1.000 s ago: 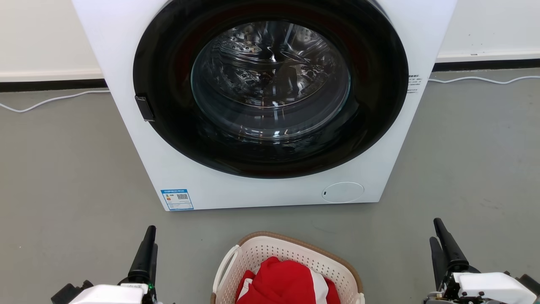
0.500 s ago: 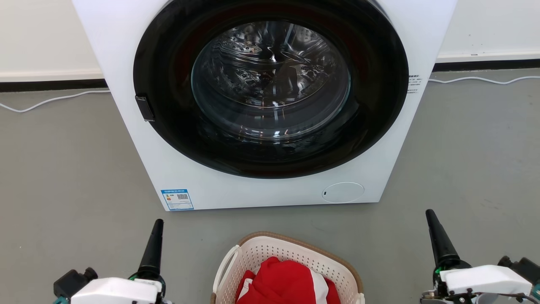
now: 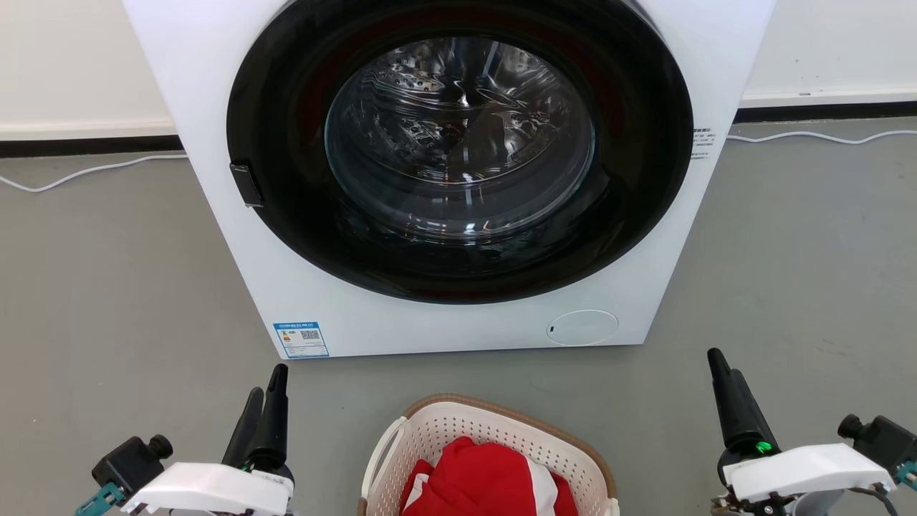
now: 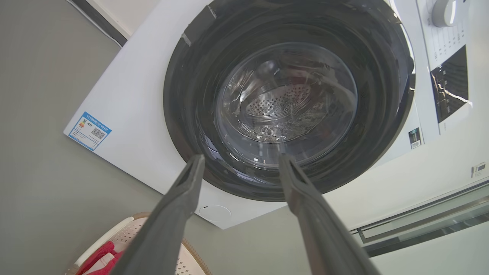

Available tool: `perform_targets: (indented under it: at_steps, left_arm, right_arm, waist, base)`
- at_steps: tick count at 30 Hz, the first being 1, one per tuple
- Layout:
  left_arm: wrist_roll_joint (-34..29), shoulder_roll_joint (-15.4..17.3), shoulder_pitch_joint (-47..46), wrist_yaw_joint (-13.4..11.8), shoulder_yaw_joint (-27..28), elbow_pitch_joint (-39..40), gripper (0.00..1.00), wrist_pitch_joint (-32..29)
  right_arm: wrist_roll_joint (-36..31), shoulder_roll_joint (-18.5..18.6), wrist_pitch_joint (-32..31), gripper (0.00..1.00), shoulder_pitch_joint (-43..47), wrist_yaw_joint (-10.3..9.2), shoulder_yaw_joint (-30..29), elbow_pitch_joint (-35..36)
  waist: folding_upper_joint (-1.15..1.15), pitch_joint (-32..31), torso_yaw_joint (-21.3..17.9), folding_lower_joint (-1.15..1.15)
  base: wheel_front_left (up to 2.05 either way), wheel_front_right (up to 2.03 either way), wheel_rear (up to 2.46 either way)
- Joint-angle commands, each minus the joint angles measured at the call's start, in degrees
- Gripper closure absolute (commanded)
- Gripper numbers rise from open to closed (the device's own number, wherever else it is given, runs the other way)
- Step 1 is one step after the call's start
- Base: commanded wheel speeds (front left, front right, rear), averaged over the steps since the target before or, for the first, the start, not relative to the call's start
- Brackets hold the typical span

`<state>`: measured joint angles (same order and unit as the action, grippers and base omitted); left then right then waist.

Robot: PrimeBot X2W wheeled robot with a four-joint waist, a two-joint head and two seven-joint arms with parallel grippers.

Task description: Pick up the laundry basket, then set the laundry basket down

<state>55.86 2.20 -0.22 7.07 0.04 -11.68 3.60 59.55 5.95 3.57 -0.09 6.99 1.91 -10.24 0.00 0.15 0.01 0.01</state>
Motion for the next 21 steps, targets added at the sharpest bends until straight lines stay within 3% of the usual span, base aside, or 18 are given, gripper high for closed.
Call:
perform_targets:
  at_steps: [1,21]
  left_arm:
    - [-2.0,0.5,-2.5,0.2,0.8,2.0,0.00,0.8]
    - [-14.3,0.4,-2.8,0.3,0.0,3.9,0.00,4.0]
  right_arm:
    - [-2.1,0.8,0.9,0.00,-2.3,0.25,0.8,2.2]
    - [-16.3,1.5,4.1,0.00,-2.2,0.32,2.6,4.6]
  waist:
    - [0.00,0.0,0.0,0.00]
    - [0.00,0.0,-0.2,-0.01]
  base:
    - [0.00,0.00,0.00]
    - [0.00,0.00,0.00]
